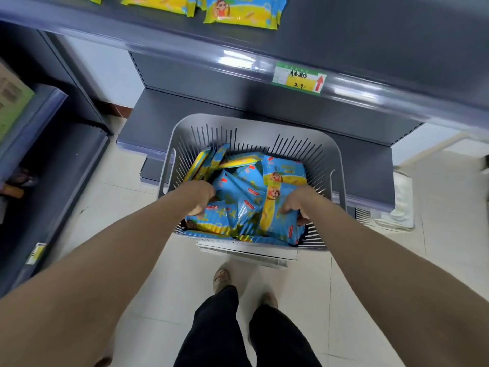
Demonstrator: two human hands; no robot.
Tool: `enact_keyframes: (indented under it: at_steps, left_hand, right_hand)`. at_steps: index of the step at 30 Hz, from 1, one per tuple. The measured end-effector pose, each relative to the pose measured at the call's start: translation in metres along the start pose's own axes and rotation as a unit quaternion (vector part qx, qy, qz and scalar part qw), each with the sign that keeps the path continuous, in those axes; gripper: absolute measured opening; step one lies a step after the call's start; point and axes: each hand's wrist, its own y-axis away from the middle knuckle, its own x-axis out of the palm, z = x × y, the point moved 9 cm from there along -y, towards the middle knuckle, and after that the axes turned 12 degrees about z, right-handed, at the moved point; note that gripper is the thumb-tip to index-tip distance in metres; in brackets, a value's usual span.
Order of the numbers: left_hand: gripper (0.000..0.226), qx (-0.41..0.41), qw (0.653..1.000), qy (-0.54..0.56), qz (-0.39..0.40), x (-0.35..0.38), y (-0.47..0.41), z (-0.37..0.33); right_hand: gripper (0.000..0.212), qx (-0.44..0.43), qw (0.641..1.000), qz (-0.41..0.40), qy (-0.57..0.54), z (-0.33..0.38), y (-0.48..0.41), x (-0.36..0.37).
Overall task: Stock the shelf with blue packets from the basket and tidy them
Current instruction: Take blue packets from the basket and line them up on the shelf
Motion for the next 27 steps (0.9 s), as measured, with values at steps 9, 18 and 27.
enact_keyframes:
  at_steps: [9,18,27]
  left_hand:
    - [0.031,0.108,0.984,0.079,-0.118,-0.109,0.071,-0.016]
    - [0.015,0.201,0.939,0.079,-0.266,-0.251,0.179,-0.037]
    - [0.010,0.214,0.903,0.143,-0.343,-0.344,0.206,-0.044]
  right_hand:
    - [0.032,-0.112,0.980,-0.074,0.149,0.104,0.092,-0.055]
    - [0.034,-0.249,0.868,-0.290,0.316,0.210,0.207,-0.166]
    - [0.044,-0.298,0.878,-0.296,0.231,0.248,0.200,-0.273]
